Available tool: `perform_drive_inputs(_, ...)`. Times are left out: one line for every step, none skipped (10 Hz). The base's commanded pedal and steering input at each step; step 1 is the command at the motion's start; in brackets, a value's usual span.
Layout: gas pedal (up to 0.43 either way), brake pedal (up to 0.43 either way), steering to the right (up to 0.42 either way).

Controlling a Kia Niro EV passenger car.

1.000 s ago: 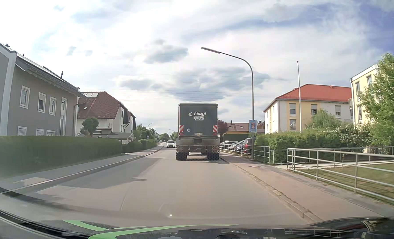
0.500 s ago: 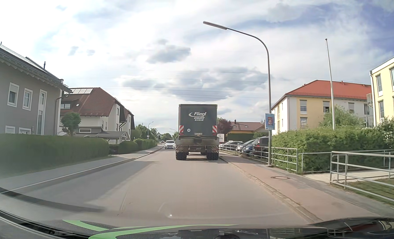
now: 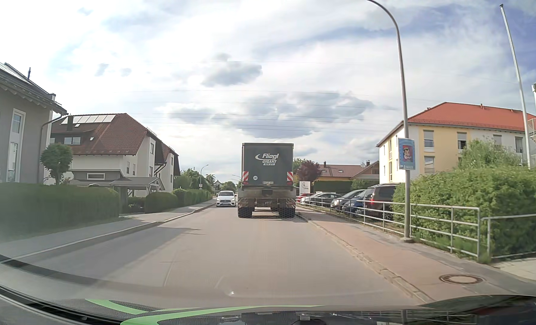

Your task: Follow the waypoints while adhering to traffic rules and regulations

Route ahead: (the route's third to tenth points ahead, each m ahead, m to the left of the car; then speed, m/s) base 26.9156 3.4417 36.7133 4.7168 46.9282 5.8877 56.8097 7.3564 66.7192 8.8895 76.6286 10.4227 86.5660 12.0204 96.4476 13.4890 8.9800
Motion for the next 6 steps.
perform_drive_inputs(0.169, 0.000, -0.012)
perform_drive_inputs(0.169, 0.000, -0.013)
perform_drive_inputs(0.169, 0.000, -0.013)
perform_drive_inputs(0.169, 0.000, -0.014)
perform_drive_inputs(0.169, 0.000, -0.015)
perform_drive_inputs(0.169, 0.000, -0.015)
